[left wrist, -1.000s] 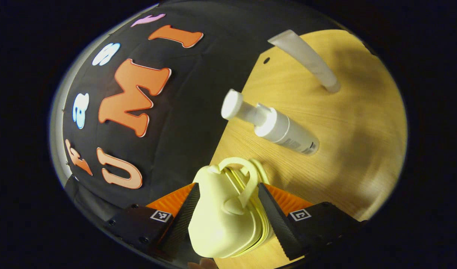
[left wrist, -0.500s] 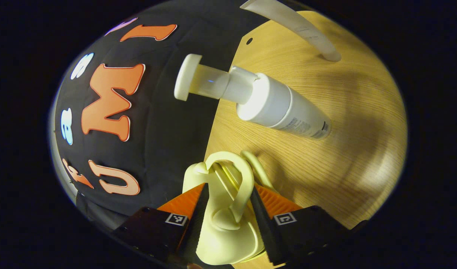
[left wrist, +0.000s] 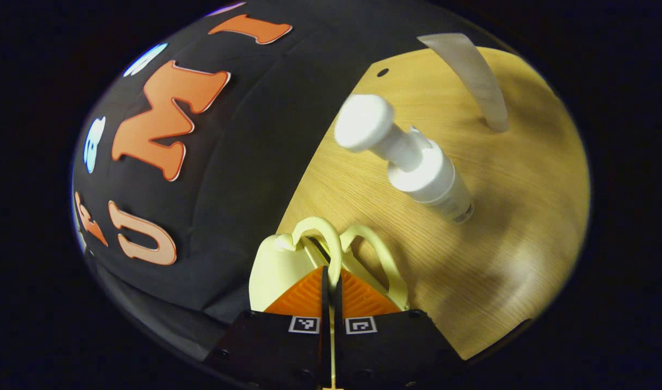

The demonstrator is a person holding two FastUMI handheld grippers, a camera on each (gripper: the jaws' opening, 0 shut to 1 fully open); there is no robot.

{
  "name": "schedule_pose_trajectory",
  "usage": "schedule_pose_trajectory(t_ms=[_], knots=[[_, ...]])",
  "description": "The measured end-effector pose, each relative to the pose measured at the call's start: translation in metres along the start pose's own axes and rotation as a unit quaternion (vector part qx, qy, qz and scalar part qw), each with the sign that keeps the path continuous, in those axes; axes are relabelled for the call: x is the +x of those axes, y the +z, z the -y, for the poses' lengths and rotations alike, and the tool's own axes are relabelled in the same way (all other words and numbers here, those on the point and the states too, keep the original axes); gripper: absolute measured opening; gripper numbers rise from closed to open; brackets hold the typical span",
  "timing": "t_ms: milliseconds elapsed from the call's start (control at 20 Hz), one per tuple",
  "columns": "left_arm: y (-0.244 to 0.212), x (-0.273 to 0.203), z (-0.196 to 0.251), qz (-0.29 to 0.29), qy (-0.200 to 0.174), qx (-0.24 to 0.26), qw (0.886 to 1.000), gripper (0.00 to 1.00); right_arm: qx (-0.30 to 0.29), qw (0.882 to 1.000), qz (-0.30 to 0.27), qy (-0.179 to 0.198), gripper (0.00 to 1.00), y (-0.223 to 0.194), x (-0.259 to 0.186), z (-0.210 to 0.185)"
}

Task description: First open the suitcase, pack the skin care products into it, and then close the suitcase.

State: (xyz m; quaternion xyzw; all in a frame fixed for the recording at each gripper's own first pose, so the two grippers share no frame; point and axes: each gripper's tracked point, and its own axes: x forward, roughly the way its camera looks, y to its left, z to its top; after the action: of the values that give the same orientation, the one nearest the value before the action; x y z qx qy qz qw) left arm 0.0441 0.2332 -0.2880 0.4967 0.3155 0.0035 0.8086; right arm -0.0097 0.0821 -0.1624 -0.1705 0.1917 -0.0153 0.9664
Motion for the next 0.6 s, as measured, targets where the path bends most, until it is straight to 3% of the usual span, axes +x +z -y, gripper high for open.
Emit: schedule_pose_trajectory(t_ms=[200, 400, 600], knots=[[0.004, -0.009, -0.022, 0.009, -0.039, -0.094, 0.995, 0.03, -0.002, 1.000, 0.011, 0.015, 0.96, 0.017, -0.002, -0.023], [0.002, -0.017, -0.053, 0.026, -0.053, -0.156, 0.986, 0.03, -0.013, 0.999, 0.030, 0.027, 0.95, 0.037, -0.004, -0.058], [-0.013, -0.020, -0.089, 0.044, -0.080, -0.247, 0.965, 0.03, -0.020, 0.998, 0.052, 0.039, 0.95, 0.059, -0.014, -0.098]])
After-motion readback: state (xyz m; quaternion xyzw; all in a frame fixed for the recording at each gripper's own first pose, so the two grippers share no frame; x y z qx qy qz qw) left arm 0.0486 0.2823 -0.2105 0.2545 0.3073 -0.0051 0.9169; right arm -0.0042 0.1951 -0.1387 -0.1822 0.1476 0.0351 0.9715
